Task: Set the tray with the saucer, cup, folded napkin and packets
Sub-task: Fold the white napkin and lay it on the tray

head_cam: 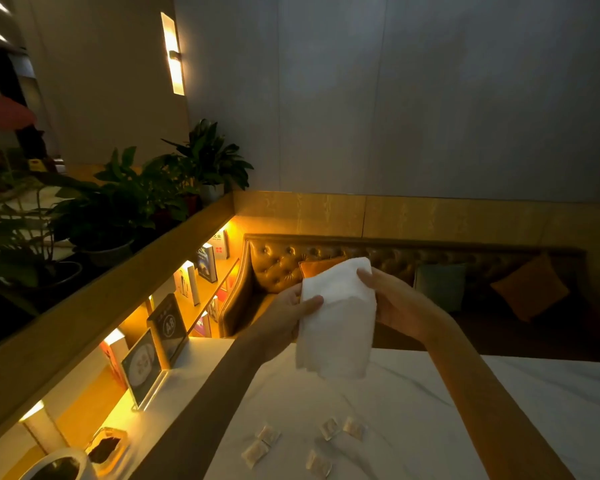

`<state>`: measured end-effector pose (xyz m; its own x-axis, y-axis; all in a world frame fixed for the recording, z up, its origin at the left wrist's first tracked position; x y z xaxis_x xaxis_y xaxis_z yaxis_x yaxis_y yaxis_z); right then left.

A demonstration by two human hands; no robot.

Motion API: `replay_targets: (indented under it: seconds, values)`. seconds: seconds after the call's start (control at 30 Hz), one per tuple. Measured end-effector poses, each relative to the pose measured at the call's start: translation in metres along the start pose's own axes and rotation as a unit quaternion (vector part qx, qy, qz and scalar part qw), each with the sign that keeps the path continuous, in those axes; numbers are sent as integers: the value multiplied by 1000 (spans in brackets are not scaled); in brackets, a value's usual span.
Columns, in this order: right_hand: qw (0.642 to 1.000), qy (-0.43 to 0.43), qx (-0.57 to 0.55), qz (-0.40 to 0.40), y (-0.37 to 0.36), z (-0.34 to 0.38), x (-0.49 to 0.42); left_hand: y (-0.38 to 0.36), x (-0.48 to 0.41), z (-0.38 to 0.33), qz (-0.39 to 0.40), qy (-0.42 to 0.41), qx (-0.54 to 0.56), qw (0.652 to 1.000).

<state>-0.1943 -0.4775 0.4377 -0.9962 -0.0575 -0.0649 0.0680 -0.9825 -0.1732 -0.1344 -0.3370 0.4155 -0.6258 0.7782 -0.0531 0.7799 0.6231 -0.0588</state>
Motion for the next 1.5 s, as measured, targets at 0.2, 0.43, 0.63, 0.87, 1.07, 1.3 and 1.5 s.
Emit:
replay_targets:
  seconds: [0.2, 0.43, 0.63, 0.87, 1.07, 1.3, 1.5]
  values:
    - [1000, -12, 5, -19, 16, -19, 12, -4, -3, 5, 42, -1, -17, 999]
    - [965, 205, 92, -134, 12, 29, 32, 0, -12, -14, 57, -82, 53, 994]
    - [912, 328, 237, -71, -22, 70, 39, -8, -22, -33, 62, -123, 73, 988]
    - [921, 269, 244, -144, 5, 69, 34, -20, -27, -45, 104, -134, 70, 983]
    - [957, 198, 110, -183, 33, 55, 33, -20, -22, -64, 105, -189, -42, 975]
    - [960, 208, 103, -159, 28, 74, 31, -17, -13, -102, 79, -282, -146, 945]
    - [940, 230, 191, -165, 28, 84, 33, -5, -17, -100, 47, -249, -173, 952]
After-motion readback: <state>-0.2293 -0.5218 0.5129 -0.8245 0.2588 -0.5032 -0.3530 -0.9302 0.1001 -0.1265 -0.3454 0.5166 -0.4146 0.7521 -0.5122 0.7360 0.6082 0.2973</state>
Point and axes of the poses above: each hand's wrist, its own x-axis away from the middle knuckle, its own y-axis out of the back of the hand, z = x × y, the point moved 8 cm from there along -x, towards the middle knuckle, and after that the axes turned 2 degrees about -x, right-handed, at the moved point
